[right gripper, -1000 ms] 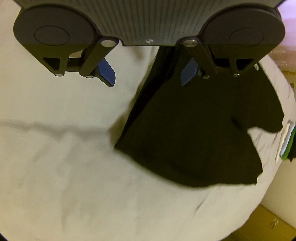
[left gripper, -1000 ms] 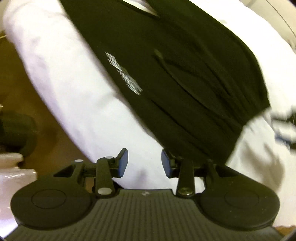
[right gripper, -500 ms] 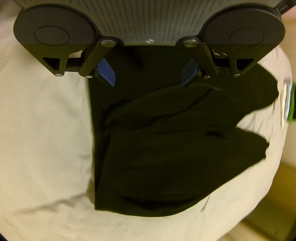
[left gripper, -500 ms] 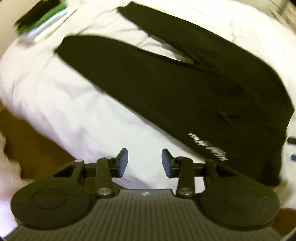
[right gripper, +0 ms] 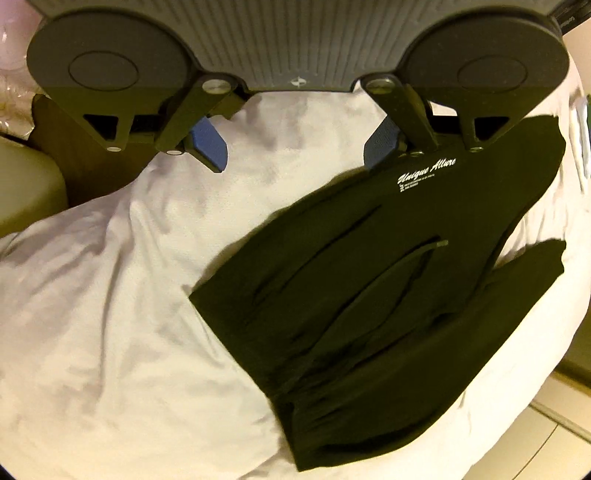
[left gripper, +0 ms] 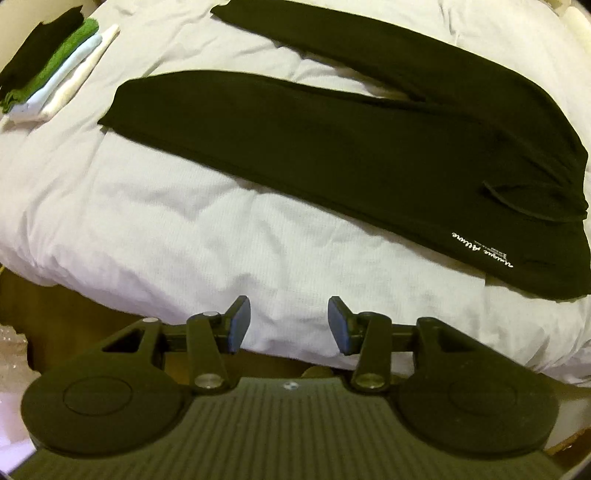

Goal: Fold clothes

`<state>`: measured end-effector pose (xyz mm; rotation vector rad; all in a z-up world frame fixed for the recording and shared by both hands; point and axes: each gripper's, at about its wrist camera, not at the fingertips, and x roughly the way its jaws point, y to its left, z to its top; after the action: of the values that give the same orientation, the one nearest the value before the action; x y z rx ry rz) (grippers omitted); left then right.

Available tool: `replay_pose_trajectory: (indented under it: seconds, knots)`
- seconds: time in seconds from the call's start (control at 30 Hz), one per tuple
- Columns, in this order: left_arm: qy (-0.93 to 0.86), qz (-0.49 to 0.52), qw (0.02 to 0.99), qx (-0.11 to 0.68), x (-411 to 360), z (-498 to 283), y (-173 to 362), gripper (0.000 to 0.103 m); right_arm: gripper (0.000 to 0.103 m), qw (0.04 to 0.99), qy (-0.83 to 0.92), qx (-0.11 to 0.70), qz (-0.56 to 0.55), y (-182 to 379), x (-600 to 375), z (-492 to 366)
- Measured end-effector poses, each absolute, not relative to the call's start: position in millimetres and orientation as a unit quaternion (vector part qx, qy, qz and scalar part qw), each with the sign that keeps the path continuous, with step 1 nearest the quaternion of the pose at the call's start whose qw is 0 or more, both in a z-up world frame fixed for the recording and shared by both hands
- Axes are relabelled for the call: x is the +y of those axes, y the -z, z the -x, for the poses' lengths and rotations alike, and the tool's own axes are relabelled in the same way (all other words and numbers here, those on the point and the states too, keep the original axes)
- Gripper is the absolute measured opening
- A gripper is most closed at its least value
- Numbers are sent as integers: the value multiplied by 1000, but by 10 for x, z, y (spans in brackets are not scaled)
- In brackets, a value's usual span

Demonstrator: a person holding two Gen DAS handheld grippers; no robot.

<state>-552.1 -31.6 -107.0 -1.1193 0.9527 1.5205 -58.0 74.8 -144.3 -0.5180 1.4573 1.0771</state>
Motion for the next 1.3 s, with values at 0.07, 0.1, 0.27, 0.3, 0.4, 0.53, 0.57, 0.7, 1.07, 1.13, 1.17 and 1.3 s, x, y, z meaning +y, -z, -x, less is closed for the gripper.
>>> replay_pose_trajectory:
  seconds: [0.07,0.1,0.27,0.3,0.4,0.53,0.57,0.7,1.07,1.13,1.17,1.3]
  knots:
    - [-632,464,487,384,-312,5584,1071,41,84,585,-459,632,219,1526,765,611]
    - [-635,466,485,380,-309,5616,1071,43,84,583,-457,635,218,1571,774,637]
    - [-651,484,471,347,-279,5889,1057,44,84,572,-463,641,218,1684,853,597]
    - [-654,487,466,343,-246,5988,1055,44,84,573,-462,642,214,1679,868,604]
    - [-661,487,456,344,-84,6309,1081,45,84,579,-453,646,204,1678,921,684]
    - [-656,485,455,357,230,6765,1182,46,85,590,-429,657,192,1768,976,956]
    - [-648,483,462,364,330,6881,1226,46,85,593,-421,660,186,1794,972,1048]
    - [-617,470,493,394,724,7356,1386,49,85,623,-376,670,148,1866,909,1513]
    - [-624,534,446,356,1293,8754,1894,61,85,669,-275,687,61,1942,448,2383]
    - [-629,549,431,342,1291,8847,1963,61,85,676,-259,688,51,1955,357,2511]
    - [-631,554,426,336,1294,8885,1992,61,85,677,-257,688,50,1975,340,2508]
    - [-643,549,426,324,1325,8907,2058,61,84,682,-264,681,39,2033,396,2551]
